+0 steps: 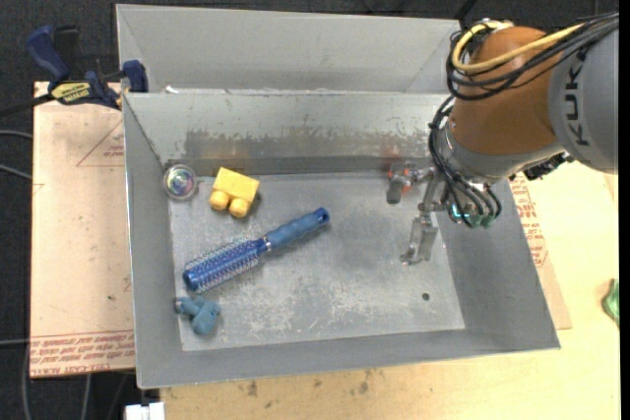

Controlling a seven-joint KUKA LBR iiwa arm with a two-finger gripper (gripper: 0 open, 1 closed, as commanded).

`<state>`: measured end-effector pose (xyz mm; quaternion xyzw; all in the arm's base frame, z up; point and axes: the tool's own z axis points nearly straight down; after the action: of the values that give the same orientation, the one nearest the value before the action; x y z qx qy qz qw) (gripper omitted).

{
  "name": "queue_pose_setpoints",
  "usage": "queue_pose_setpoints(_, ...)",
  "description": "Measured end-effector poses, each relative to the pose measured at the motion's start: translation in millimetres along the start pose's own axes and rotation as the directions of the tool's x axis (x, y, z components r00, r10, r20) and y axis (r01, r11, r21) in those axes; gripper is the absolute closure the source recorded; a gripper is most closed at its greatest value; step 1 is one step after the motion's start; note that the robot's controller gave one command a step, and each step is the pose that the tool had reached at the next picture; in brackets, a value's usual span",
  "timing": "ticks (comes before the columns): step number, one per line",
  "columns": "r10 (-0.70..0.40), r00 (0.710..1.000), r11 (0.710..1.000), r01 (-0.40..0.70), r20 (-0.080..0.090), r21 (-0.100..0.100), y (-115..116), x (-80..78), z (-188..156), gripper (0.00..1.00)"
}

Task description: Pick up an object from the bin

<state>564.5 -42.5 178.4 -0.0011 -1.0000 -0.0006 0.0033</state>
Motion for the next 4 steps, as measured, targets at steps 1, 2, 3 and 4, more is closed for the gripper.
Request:
queue_pose_setpoints(1,0.063,0.998,0.998,-0.063,0.010,-0.004,72.8,-18.7,6.6,0.00)
queue_pose_setpoints(2,0.050,0.999,0.999,-0.050,0.002,0.000,91.0,-50.0,113.0,0.00)
queue_pose_setpoints(3,0.050,0.999,0.999,-0.050,0.009,0.000,90.3,-51.8,107.5,1.00)
queue_pose_setpoints(4,0.030,0.999,1.000,-0.030,0.020,0.000,85.9,-76.7,-92.1,1.00)
